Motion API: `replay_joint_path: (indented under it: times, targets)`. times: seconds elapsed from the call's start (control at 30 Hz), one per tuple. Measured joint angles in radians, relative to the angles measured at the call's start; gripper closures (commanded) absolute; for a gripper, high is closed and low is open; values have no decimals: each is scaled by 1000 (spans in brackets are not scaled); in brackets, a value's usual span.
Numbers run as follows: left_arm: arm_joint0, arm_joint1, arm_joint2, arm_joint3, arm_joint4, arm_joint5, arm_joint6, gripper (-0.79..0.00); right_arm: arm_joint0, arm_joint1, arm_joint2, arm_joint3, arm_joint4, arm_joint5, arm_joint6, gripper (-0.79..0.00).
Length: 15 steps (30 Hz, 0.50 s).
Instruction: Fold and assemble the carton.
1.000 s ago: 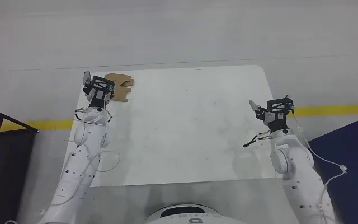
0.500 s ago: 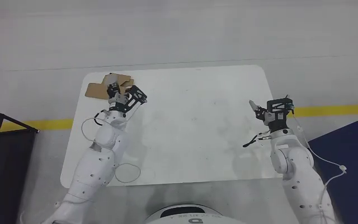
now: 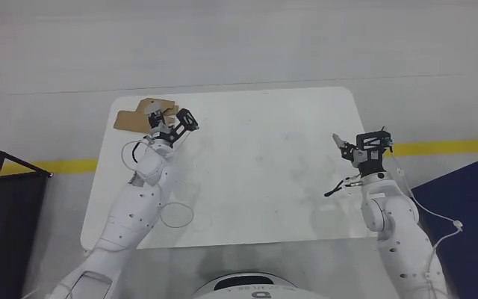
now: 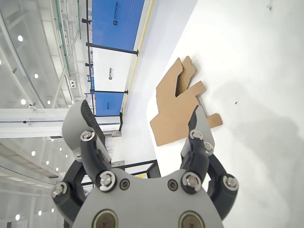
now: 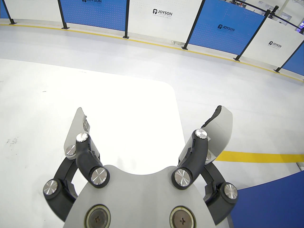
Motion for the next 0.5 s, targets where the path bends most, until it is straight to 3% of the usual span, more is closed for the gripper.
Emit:
replay_joint_path:
  times: [0.33,0.5]
  targets:
    - [-157,-49,95,261,-1,22,41,-785,0,0,0,0,0,0,0,-785]
    - [-196,-67,113,343,-20,25,49,-785,0,0,0,0,0,0,0,-785]
